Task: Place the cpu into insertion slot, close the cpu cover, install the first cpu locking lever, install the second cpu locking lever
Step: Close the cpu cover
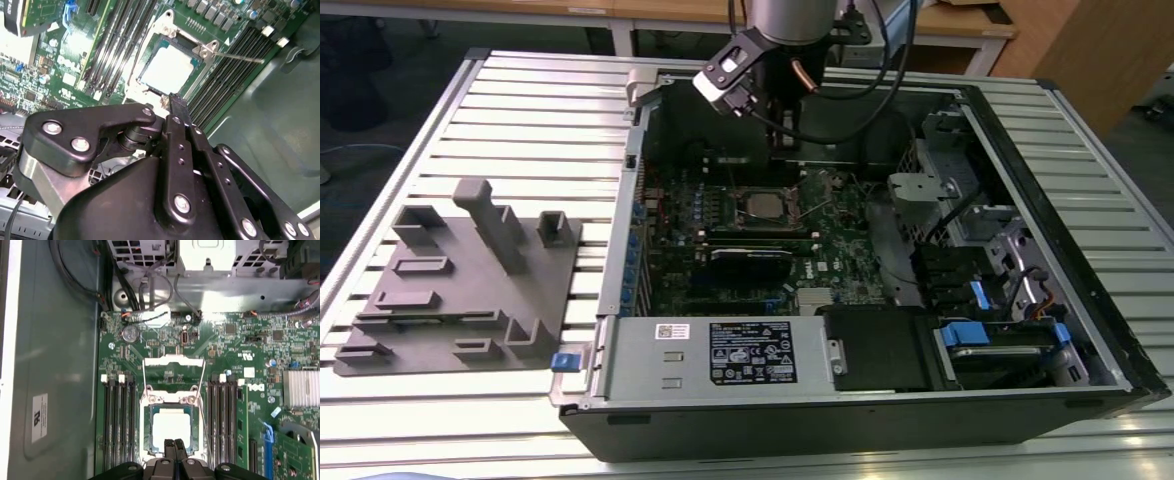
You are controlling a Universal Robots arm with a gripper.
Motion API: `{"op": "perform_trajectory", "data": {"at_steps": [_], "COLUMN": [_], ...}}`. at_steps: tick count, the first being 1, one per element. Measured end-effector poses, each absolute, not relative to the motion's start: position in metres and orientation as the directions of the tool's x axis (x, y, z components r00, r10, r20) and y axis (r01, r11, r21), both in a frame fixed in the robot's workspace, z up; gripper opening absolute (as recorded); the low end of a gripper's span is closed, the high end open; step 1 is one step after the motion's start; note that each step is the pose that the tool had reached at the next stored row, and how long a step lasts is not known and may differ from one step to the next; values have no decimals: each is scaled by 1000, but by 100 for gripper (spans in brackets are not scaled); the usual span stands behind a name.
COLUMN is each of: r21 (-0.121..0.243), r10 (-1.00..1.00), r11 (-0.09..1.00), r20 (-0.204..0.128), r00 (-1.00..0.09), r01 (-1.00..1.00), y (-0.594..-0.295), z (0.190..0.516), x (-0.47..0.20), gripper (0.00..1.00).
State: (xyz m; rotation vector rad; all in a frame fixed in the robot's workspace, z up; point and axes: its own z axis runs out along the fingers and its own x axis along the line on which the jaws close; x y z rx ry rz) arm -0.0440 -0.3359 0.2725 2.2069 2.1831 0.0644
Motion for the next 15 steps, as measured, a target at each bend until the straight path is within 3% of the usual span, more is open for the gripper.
{"op": "perform_trajectory", "data": {"at_steps": [15], "r21": [55], "r10": [1000], "r11": [-11], "r20": [4], "r00": [11], "r01": [998], "y": [-336], "z": [272], "x": [-8], "gripper": [10]}}
